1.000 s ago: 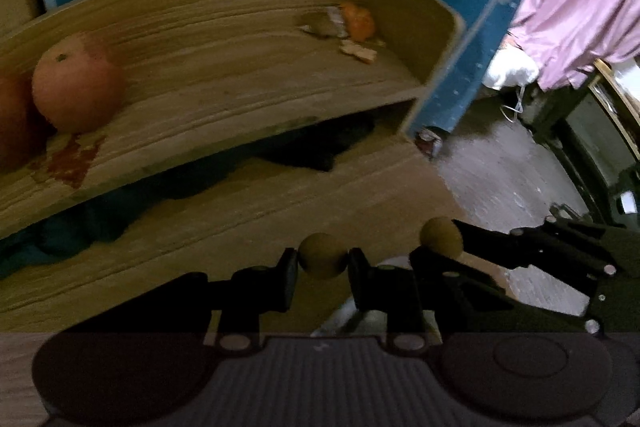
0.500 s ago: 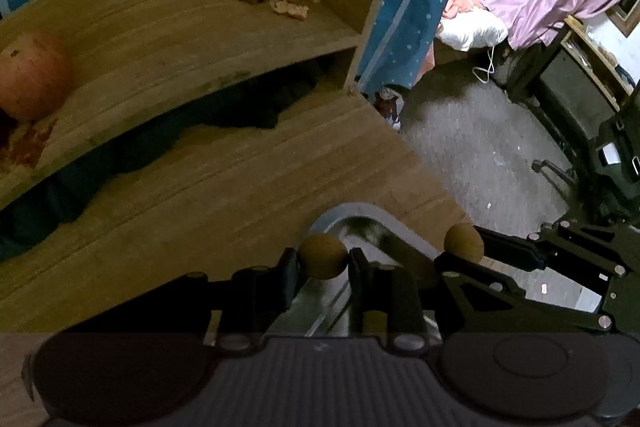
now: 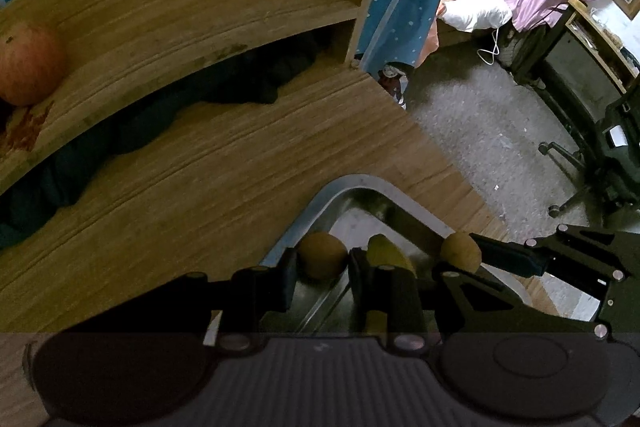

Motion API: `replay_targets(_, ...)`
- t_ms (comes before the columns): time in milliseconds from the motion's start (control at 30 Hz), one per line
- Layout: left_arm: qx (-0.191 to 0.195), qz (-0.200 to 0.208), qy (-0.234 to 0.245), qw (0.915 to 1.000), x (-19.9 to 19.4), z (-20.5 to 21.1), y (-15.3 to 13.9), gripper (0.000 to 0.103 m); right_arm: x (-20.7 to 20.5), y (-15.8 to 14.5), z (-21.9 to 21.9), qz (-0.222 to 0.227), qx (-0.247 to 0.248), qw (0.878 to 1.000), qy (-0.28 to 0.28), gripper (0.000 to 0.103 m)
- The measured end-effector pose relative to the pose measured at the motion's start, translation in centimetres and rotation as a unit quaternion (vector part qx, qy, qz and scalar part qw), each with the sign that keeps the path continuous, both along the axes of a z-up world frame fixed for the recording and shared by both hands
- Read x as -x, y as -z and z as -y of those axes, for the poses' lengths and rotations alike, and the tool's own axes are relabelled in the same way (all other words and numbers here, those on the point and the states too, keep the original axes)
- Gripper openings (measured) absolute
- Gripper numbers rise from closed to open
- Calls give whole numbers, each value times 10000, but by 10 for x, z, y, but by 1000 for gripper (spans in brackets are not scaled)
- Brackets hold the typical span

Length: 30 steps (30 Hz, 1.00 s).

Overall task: Organize fruits
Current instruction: 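Carry both small brown fruits over the metal tray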

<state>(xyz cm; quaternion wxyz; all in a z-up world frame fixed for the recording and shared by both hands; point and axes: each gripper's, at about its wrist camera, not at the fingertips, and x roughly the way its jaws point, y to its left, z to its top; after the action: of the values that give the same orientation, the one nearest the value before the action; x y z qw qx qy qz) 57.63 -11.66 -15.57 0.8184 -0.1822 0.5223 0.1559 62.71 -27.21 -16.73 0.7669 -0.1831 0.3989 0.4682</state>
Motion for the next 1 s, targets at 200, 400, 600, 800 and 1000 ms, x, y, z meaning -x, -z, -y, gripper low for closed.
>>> replay_targets(200, -9, -22, 16, 10000, 0, 1, -1, 30, 0, 2, -1, -16, 13, 10000, -23, 27)
replay_targets(400, -20, -61, 26, 10000, -1, 1, 0, 30, -2, 4, -1, -34, 16, 10000, -18, 27)
replay_targets(600, -9, -85, 17, 10000, -1, 1, 0, 30, -3, 4, -2, -48, 8, 10000, -40, 27)
replay_targets(800, 15, -126, 20, 9999, -2, 1, 2, 31, -3, 5, -2, -51, 6, 10000, -46, 28)
replay_targets(1000, 41, -145, 37, 9999, 0, 1, 2, 31, 0, 3, -1, -23, 40, 10000, 10, 32)
